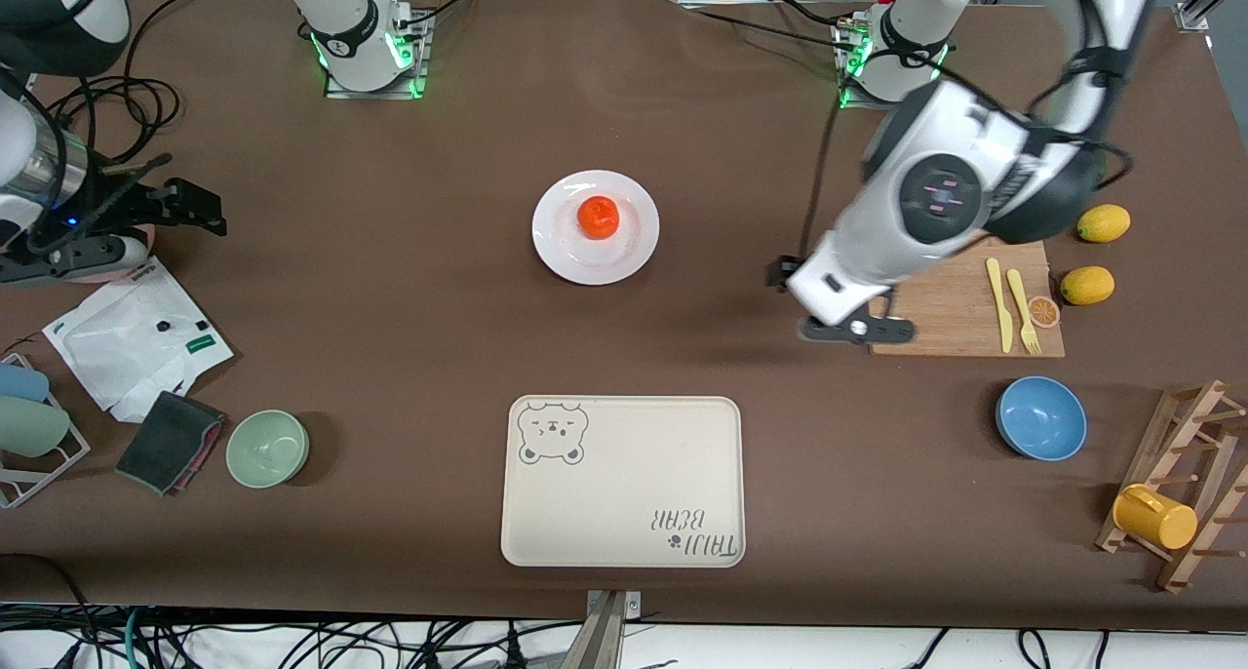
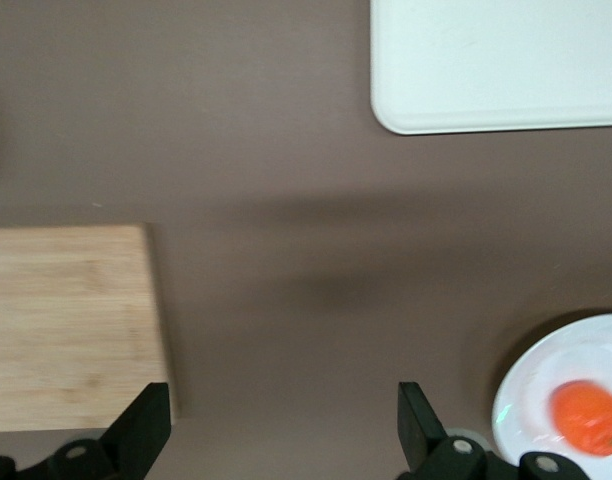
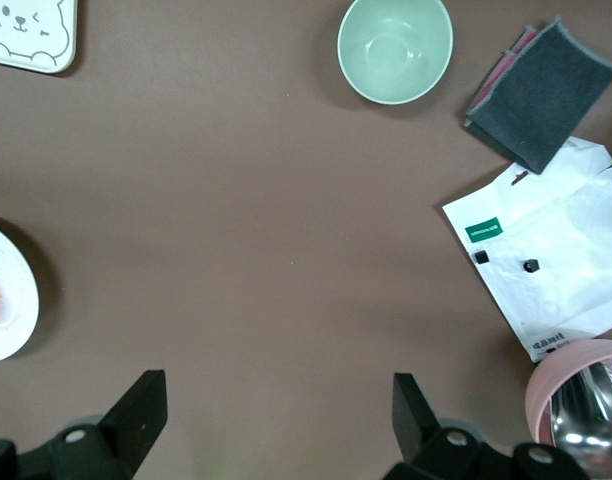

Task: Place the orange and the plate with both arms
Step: 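Open the left gripper and return it to rest while the right gripper reaches out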

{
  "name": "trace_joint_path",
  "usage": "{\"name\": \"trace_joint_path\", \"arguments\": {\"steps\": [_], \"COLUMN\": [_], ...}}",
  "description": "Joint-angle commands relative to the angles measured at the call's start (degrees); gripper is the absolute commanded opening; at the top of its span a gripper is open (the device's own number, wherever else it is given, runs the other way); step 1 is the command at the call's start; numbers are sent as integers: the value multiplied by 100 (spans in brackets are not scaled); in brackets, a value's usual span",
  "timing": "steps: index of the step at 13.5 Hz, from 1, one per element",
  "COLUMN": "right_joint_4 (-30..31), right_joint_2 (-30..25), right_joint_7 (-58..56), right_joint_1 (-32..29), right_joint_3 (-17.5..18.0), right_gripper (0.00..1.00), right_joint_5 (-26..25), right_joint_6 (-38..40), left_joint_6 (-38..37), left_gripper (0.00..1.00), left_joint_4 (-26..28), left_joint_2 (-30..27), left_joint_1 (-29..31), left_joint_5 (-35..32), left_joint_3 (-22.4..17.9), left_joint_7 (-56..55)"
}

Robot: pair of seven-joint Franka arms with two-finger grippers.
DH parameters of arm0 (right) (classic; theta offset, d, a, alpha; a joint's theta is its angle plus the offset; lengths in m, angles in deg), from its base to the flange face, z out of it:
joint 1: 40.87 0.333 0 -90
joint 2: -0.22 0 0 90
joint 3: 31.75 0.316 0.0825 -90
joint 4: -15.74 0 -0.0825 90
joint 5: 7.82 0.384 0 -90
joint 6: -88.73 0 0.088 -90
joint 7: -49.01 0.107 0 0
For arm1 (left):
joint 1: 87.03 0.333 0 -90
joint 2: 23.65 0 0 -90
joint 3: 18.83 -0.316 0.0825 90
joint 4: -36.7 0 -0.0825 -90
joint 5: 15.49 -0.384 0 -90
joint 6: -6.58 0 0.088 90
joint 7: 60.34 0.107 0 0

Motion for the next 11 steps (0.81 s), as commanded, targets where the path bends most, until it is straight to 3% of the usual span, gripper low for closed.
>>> {"name": "trace_joint_path", "arguments": {"steps": [1,2,4,6,7,10,11], "right_joint_4": [309,415,722,1091,1249,1697,1908], "right_joint_2": [-100,-100,-92,-92,-92,22,49], "right_joint_7": [15,32,24,-37,-56,-422,-738], "right_joint_1": [-8,-17,-17,-34,-34,-25,-25], "right_joint_3": [80,106,115,211,212,238,247], "right_gripper": [100,100,100,100,100,100,100], "right_joint_5": [48,127,740,1223,1592,2401,2761], "right_joint_6": [-216,-321,-628,-979,-1059,-1331,-1472], "left_joint_6": [-540,-681,-971,-982,-990,-946,-885], "left_gripper": [100,100,100,100,100,100,100], "left_joint_4": [58,57,49,205,329,304,373], "left_joint_2": [-563,-721,-1055,-1677,-1907,-2155,-2173], "left_joint_1": [414,520,713,872,794,-232,-278], "left_joint_5": [-1,-1,-1,462,708,852,825], "left_joint_3": [84,93,84,-134,-510,-1968,-2059], "left_joint_7": [823,1034,1273,1562,1598,1625,1617]}}
